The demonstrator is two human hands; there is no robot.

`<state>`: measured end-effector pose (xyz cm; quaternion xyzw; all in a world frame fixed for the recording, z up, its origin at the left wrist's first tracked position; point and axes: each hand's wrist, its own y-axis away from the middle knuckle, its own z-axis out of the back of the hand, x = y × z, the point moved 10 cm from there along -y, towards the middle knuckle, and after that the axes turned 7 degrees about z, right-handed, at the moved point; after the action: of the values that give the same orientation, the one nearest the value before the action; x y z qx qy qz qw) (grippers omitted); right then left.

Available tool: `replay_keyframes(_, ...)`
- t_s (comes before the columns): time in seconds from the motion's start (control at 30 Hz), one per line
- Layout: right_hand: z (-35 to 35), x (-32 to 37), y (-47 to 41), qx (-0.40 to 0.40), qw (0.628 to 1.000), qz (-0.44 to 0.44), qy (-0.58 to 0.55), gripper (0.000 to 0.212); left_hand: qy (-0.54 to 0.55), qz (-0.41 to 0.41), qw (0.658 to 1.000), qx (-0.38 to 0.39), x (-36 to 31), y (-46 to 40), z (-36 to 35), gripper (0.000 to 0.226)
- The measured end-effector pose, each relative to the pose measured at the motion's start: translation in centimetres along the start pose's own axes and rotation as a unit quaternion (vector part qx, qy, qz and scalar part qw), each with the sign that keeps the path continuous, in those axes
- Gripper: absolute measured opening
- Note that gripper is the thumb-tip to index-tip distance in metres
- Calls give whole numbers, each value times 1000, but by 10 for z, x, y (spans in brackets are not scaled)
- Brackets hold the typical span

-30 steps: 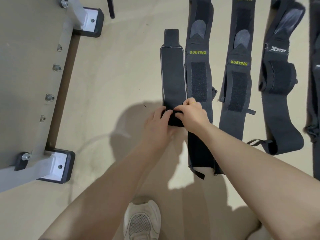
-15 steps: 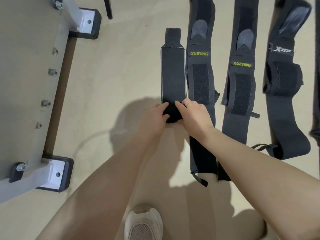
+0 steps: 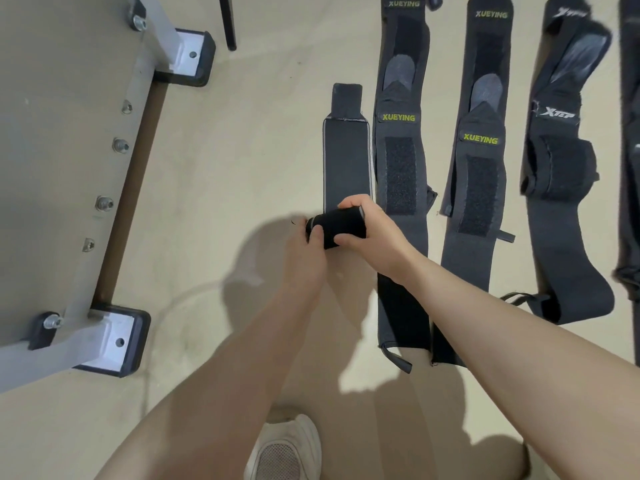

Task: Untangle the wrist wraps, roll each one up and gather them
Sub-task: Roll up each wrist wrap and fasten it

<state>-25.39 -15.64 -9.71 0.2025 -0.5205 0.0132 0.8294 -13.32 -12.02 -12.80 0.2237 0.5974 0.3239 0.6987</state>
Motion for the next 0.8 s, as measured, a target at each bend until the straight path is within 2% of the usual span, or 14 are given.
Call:
replay_keyframes(0.07, 2, 1, 5, -17, 1000, -7, -15, 46, -12, 4, 1000, 6, -10, 5, -2, 45)
replay_keyframes(0.13, 2, 1, 9, -27, 998, -21, -43, 49, -34, -28, 999, 7, -23, 11, -4, 49)
replay_keyframes(0.2, 7, 3, 14, -33, 995, -37, -90, 47, -59, -70, 996, 15, -40, 20, -5, 40)
replay_keyframes(0.3, 21, 6, 17, -28, 991, -47, -123, 46, -108, -123, 986, 26, -59, 33, 0, 9)
replay_keyframes(0.4, 38, 17, 22, -34, 988, -45, -143, 48, -69, -144, 985, 62, -80, 50, 1, 31)
replay_keyframes(0.5, 68, 34, 27, -99, 967, -52, -229, 44, -70, -185, 978, 69, -120, 71, 0, 54)
replay_keyframes(0.6, 110, 76, 28, -137, 967, -25, -213, 40, -68, -234, 968, 60, -173, 92, -2, 61)
replay_keyframes(0.7, 157, 136, 33, -163, 973, 39, -158, 32, -18, -253, 962, 103, -224, 120, -9, 67)
replay_keyframes(0.8, 197, 190, 45, -191, 971, 83, -120, 18, -43, -302, 945, 120, -279, 155, -20, 57)
